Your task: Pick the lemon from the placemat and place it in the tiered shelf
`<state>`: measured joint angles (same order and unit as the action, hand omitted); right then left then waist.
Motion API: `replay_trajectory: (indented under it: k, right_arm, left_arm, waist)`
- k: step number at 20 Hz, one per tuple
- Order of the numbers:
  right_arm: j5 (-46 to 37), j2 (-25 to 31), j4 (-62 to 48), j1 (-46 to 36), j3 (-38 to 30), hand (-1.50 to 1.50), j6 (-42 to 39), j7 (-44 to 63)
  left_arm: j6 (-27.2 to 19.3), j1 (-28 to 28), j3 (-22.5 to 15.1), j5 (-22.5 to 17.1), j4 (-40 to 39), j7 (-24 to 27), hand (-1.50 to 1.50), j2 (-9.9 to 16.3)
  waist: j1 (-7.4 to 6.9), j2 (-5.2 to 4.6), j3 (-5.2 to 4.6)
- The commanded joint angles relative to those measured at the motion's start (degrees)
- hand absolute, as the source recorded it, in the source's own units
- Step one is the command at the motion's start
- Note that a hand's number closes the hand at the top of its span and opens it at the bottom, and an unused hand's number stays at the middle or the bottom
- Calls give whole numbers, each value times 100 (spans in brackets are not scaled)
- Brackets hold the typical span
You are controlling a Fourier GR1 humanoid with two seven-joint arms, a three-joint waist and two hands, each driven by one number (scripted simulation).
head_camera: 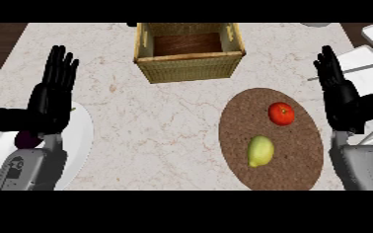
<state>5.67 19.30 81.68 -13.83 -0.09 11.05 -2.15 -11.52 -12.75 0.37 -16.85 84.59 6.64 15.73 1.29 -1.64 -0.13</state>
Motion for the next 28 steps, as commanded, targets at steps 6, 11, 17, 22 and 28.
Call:
replay_trajectory:
  k: [6, 11, 17, 22, 28]
  right_arm:
    - [-1638, 315, 2082, 708, -316, 150, 1795, -1240]
    - [-633, -1289, 2853, 2074, -235, -150, 2271, -1963]
    - [-1695, -1190, 4274, 4139, 1164, -150, 1914, -2808]
    - [-3086, -780, 4470, 5598, 1939, -150, 1974, -1711]
    - [-5254, -473, 4440, 6558, 1044, -150, 2371, -433]
  left_arm:
    - [147, 242, 29, 244, -403, -754, 0, 652]
    - [333, 282, -316, 111, -120, -1232, 0, 460]
    - [319, -196, -198, 138, -223, -1615, 0, 588]
    - [191, -113, -387, 276, 36, -1646, 0, 454]
    - [291, -1, -279, 148, 176, -1581, 0, 512]
  waist:
    - [397, 356, -4]
    - [165, 252, 33]
    - [68, 194, 9]
    - [86, 182, -9]
    - [31, 84, -80]
